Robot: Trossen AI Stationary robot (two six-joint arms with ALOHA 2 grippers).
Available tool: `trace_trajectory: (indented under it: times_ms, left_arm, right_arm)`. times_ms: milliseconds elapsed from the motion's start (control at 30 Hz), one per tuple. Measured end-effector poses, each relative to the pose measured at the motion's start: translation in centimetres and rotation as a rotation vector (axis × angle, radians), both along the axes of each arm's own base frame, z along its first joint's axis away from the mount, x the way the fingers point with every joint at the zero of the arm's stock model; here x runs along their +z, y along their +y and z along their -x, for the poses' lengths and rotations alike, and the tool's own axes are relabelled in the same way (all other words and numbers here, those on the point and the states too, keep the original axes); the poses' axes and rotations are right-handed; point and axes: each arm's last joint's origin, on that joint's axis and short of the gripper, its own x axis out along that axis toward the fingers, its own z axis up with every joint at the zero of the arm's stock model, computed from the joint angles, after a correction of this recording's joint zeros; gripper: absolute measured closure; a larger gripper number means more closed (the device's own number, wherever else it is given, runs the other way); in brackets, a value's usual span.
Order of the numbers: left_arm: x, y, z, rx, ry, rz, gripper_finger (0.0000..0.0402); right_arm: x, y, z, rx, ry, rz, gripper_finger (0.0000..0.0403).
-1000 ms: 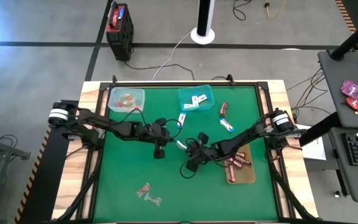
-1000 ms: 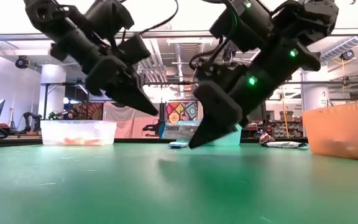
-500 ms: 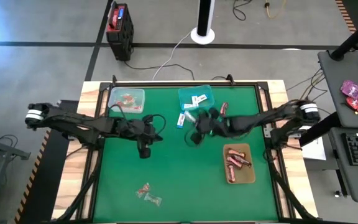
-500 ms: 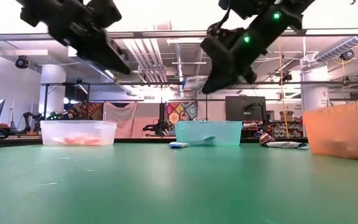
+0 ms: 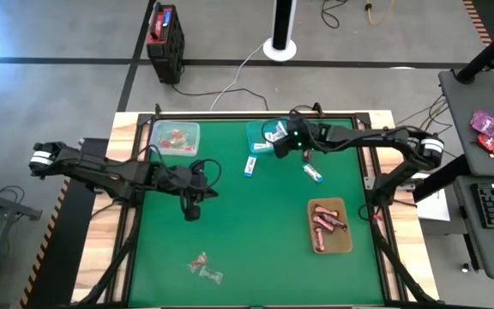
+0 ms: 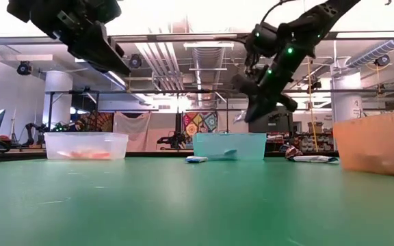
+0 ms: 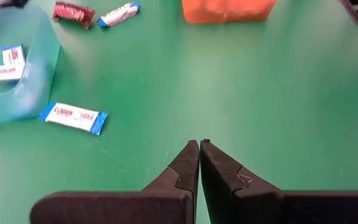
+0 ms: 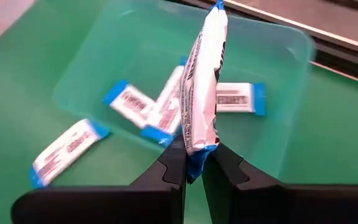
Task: Sort candy by brand, put in halloween buckets
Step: Put the white chocolate into the light blue bin, then put the red gummy into the white bin
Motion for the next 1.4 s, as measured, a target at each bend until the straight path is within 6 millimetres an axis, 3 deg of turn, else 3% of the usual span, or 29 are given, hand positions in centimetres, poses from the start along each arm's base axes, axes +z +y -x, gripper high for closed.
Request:
trace_trajectory:
  times_ms: [467,667,800,933,1100,1400]
  left_arm:
    - [-0.7,0.0,0.1,0.008,0.017,-0.001,0.0401]
    - [-1.0,0.0,0.4,0.036,0.063,0.033,0.0401]
    - [-1.8,-0.3,1.2,0.057,0.188,0.138,0.0401]
    - [-2.6,-2.1,2.0,0.032,0.314,0.282,0.0401]
    - [-3.1,-5.7,2.4,-0.014,0.404,0.35,0.0401]
    - [-4.8,-12.2,3.6,-0.004,0.462,0.28,0.0395]
  right_arm:
    - [0.1,-0.5,0.3,-0.037,-0.01,-0.015,0.0273]
    - [1.3,0.1,0.6,0.022,-0.074,-0.058,0.0258]
    - [2.1,1.8,0.4,0.121,-0.115,-0.121,0.0262]
    - [2.8,4.3,0.3,0.201,-0.104,-0.139,0.0269]
    - [3.6,7.4,0.1,0.293,-0.109,-0.138,0.0273]
    - [4.0,10.2,-0.1,0.328,-0.098,-0.055,0.0266]
